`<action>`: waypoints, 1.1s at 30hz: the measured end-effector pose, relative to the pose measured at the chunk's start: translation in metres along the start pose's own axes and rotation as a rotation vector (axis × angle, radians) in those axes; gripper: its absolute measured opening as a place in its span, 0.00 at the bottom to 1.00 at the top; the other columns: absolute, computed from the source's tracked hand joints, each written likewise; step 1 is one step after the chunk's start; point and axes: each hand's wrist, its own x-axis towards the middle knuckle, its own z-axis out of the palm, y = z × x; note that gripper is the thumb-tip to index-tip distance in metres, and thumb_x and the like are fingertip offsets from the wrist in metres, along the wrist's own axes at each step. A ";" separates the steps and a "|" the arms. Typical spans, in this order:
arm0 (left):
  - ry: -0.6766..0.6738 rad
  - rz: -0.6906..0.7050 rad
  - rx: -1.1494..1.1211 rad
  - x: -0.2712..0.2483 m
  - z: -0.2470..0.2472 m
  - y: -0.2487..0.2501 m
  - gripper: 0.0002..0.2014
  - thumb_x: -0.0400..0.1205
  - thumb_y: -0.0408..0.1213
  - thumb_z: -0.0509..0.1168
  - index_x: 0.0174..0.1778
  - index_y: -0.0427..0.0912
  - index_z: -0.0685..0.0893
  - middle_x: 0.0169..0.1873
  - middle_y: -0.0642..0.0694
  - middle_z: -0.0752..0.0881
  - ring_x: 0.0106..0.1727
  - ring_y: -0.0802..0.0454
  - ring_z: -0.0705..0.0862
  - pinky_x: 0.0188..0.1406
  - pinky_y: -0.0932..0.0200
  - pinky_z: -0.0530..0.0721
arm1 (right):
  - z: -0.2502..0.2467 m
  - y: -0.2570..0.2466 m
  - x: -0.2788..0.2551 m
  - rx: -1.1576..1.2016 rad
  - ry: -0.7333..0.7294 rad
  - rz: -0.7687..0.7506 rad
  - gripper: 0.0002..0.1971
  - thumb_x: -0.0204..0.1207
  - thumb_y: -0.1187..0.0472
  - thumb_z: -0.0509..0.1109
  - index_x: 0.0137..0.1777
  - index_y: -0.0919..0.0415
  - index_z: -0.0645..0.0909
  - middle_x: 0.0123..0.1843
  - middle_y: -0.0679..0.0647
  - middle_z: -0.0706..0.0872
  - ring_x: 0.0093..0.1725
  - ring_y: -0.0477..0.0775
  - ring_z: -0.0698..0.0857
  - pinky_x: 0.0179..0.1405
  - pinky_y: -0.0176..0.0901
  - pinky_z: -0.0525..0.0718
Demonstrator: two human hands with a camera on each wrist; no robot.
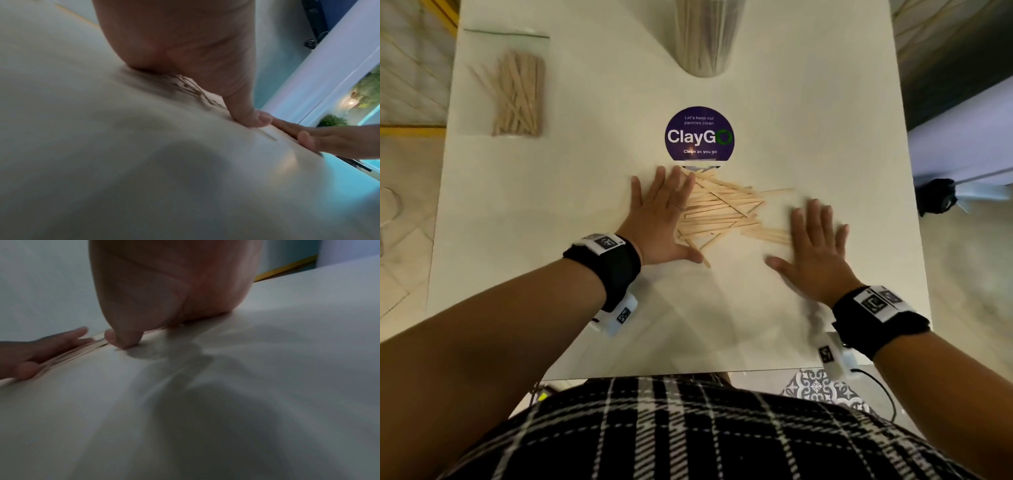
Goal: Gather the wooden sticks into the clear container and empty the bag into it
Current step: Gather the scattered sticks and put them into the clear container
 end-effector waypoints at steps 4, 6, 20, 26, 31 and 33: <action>-0.006 0.075 -0.047 0.004 0.002 0.015 0.63 0.64 0.72 0.66 0.82 0.43 0.35 0.84 0.45 0.42 0.83 0.39 0.35 0.78 0.34 0.33 | 0.005 -0.048 0.021 0.002 0.027 -0.163 0.56 0.68 0.21 0.46 0.85 0.60 0.38 0.86 0.66 0.38 0.84 0.68 0.36 0.77 0.74 0.38; 0.025 0.110 -0.059 0.003 0.005 0.023 0.58 0.68 0.67 0.67 0.83 0.42 0.41 0.83 0.44 0.51 0.83 0.38 0.40 0.79 0.34 0.38 | 0.005 -0.069 0.028 0.058 0.062 -0.198 0.55 0.69 0.24 0.52 0.84 0.61 0.38 0.86 0.67 0.39 0.84 0.68 0.37 0.78 0.73 0.38; 0.127 0.039 -0.077 -0.014 0.021 0.014 0.56 0.66 0.74 0.58 0.83 0.46 0.45 0.84 0.40 0.47 0.83 0.34 0.41 0.76 0.30 0.40 | -0.017 -0.085 0.049 0.145 0.043 -0.141 0.51 0.67 0.23 0.42 0.85 0.54 0.45 0.87 0.56 0.39 0.85 0.65 0.35 0.81 0.70 0.39; 0.086 0.082 -0.034 -0.013 0.018 0.012 0.52 0.70 0.71 0.55 0.83 0.45 0.43 0.83 0.46 0.53 0.83 0.35 0.39 0.75 0.29 0.36 | -0.013 -0.100 0.022 0.112 0.042 -0.263 0.64 0.57 0.23 0.70 0.85 0.52 0.41 0.87 0.60 0.39 0.85 0.67 0.36 0.80 0.67 0.41; 0.138 0.146 -0.056 -0.017 0.022 0.012 0.43 0.72 0.62 0.59 0.79 0.41 0.64 0.68 0.38 0.77 0.77 0.27 0.64 0.71 0.24 0.57 | -0.039 -0.082 0.067 -0.057 0.000 -0.344 0.62 0.57 0.21 0.65 0.85 0.57 0.50 0.86 0.61 0.53 0.85 0.69 0.47 0.79 0.72 0.40; 0.203 0.161 -0.027 -0.016 0.027 0.011 0.37 0.72 0.58 0.61 0.74 0.40 0.71 0.60 0.38 0.82 0.70 0.29 0.74 0.68 0.26 0.66 | -0.037 -0.077 0.069 -0.091 0.040 -0.422 0.54 0.59 0.20 0.57 0.79 0.59 0.68 0.76 0.64 0.72 0.76 0.71 0.67 0.77 0.75 0.52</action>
